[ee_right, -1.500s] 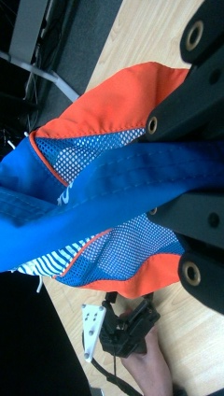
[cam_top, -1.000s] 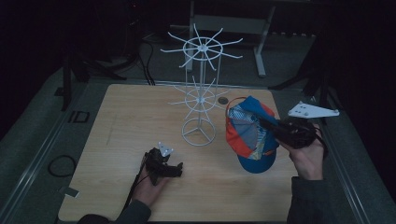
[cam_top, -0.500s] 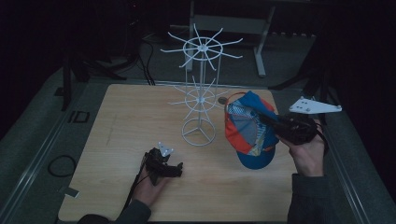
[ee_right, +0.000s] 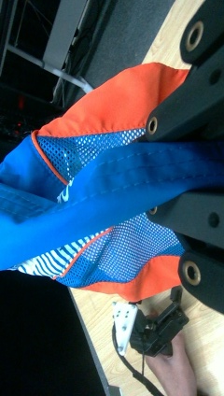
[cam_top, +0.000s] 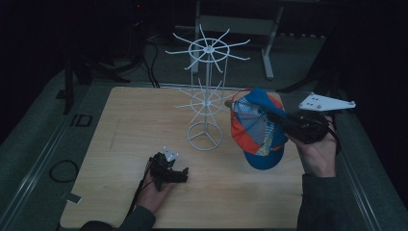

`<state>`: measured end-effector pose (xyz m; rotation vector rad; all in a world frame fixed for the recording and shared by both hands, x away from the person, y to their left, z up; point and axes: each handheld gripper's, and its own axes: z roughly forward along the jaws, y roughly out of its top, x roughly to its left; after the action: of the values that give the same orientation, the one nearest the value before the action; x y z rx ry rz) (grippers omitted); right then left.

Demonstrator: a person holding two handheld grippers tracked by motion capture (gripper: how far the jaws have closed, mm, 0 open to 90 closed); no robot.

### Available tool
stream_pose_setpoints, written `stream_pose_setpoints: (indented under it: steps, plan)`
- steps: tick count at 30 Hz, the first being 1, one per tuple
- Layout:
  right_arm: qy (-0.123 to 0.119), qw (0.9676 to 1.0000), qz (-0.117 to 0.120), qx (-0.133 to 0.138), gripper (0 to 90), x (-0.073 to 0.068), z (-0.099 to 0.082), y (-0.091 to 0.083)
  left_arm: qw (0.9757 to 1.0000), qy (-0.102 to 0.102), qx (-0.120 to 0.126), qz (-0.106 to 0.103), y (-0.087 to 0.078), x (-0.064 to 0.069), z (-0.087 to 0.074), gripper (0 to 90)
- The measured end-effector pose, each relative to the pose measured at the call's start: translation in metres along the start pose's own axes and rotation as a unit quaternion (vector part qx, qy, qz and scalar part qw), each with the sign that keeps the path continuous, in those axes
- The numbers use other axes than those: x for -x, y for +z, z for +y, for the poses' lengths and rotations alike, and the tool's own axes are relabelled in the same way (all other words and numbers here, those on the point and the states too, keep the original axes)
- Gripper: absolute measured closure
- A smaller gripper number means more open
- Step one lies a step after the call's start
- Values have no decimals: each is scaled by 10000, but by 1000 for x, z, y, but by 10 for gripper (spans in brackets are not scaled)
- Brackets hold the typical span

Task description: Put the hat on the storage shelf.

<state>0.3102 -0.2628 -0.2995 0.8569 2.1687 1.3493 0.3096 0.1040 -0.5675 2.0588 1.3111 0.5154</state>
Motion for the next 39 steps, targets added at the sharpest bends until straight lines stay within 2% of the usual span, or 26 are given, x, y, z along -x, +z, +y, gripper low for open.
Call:
stream_pose_setpoints:
  steps: [9,14,29,39]
  plan:
    - [-72,10000,-16,50,870,-1,7,-2,10000,3,-2,0,0,0,0,26]
    - [-31,9999,56,107,871,0,9,-3,10000,6,-4,0,0,0,0,26]
    - [-80,9983,112,566,871,3,18,-13,10000,1,1,2,0,0,0,26]
    - [-81,9974,102,710,874,5,23,-15,10000,1,0,1,0,0,0,26]
